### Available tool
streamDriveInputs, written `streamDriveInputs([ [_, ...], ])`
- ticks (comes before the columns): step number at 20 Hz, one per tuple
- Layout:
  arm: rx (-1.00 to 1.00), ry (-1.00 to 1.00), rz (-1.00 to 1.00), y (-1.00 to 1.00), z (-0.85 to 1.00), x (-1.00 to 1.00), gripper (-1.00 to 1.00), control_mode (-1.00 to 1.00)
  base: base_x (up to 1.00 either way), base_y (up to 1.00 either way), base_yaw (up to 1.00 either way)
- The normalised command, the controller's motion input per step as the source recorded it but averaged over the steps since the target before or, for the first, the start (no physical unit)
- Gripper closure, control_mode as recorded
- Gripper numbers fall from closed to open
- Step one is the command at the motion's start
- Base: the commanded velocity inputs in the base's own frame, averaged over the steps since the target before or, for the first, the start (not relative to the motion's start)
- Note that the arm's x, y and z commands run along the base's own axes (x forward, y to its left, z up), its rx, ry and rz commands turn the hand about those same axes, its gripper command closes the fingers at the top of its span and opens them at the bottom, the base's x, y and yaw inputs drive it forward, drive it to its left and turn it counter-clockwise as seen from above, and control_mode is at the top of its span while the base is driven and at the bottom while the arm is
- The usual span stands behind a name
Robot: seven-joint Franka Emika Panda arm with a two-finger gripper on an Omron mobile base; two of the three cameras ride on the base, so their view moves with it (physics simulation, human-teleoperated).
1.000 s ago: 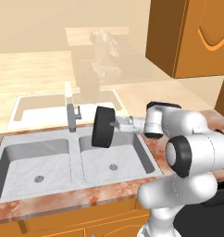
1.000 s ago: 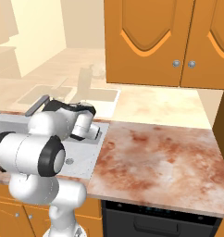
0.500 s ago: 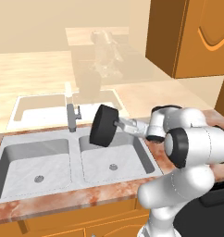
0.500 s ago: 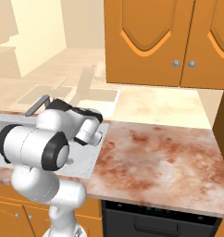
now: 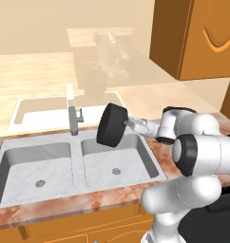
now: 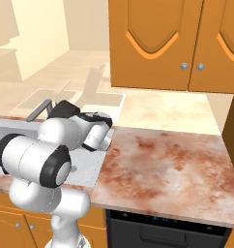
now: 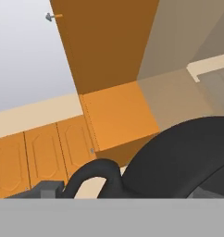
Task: Dump the broccoli from the pot into the sink. Then turn on the water and wash the broccoli. Then turn off the water and put the broccoli back in the pot.
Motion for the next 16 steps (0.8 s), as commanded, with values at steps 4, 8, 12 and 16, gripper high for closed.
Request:
streamDriveInputs([
  [4,0.11,0.06,0.00,0.00,0.02,-0.05,1.00,-1.00,0.00,0.00,0.00],
  [8,0.16,0.11,0.00,0.00,0.00,0.01,1.00,-1.00,0.00,0.00,0.00],
  [12,0.14,0.12,0.00,0.00,0.00,0.11,1.00,-1.00,0.00,0.00,0.00],
  [16,0.07,0.05,0.00,0.00,0.00,0.01,1.00,-1.00,0.00,0.00,0.00],
])
